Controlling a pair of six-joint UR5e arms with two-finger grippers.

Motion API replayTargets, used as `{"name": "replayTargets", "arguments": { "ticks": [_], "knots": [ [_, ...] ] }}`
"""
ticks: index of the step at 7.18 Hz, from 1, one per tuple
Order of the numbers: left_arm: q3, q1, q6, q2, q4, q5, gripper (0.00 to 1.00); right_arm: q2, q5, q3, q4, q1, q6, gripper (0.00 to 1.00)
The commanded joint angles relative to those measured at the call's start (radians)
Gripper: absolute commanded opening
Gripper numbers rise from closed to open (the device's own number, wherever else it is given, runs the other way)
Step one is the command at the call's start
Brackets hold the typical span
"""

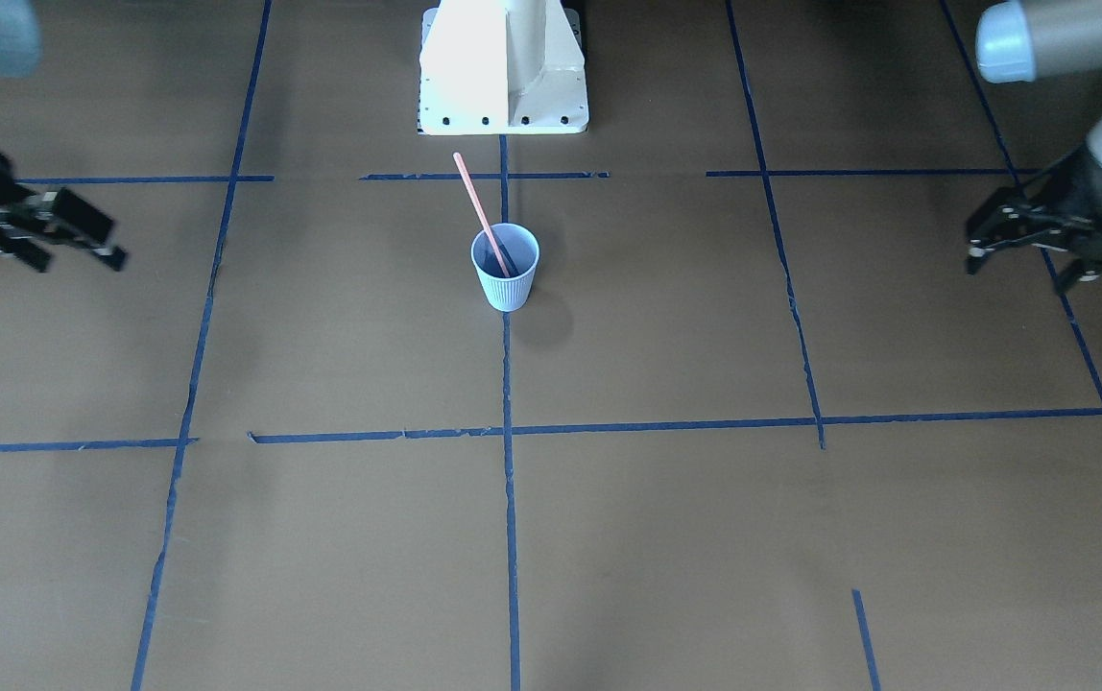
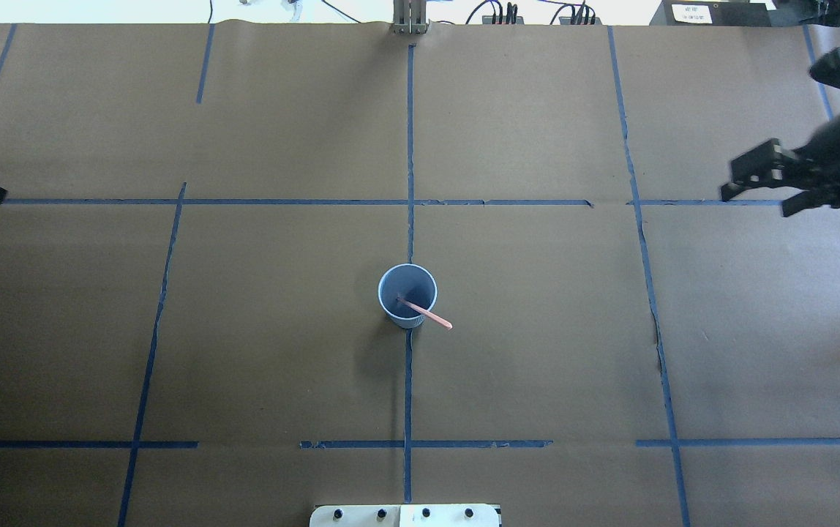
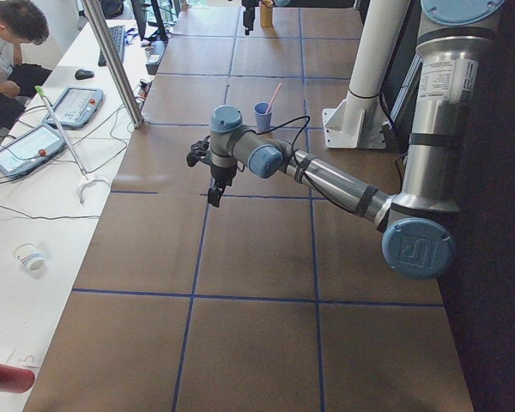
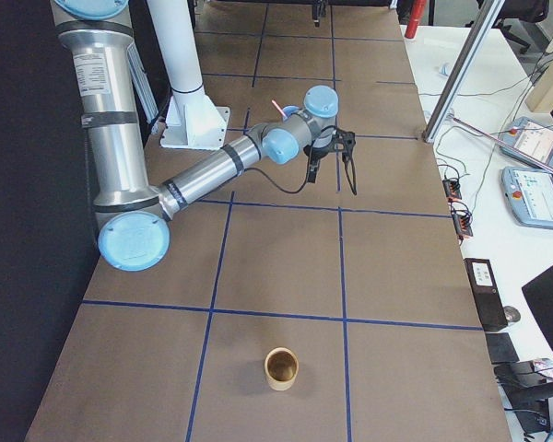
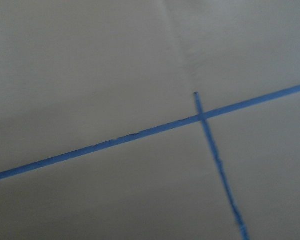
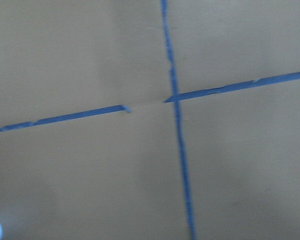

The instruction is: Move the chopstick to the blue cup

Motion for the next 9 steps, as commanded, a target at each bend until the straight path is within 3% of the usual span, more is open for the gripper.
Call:
{"name": "replayTargets", "arguments": {
  "ticks": [1, 2, 3, 6, 7, 9],
  "knots": [
    [0.111, -0.185, 0.300, 0.015, 0.079, -0.061, 1.00, -0.203, -0.003, -0.082, 0.000, 0.221, -0.509, 1.00],
    [0.157, -0.248, 0.347, 0.013, 0.094, -0.079, 1.00, -0.212, 0.000, -0.177, -0.002, 0.319, -0.703, 1.00],
    [0.192, -0.291, 0.393, 0.016, 0.102, -0.155, 1.00, -0.211, -0.001, -0.233, -0.002, 0.346, -0.809, 1.00],
    [0.140, -0.307, 0.400, 0.077, 0.118, -0.159, 1.00, -0.212, -0.001, -0.247, -0.040, 0.375, -0.824, 1.00],
    [0.136, -0.307, 0.400, 0.078, 0.113, -0.161, 1.00, -0.164, -0.004, -0.242, -0.125, 0.372, -0.833, 1.00],
    [0.130, -0.311, 0.389, 0.151, 0.119, -0.170, 1.00, -0.136, -0.036, -0.239, -0.176, 0.381, -0.924, 1.00]
  ]
}}
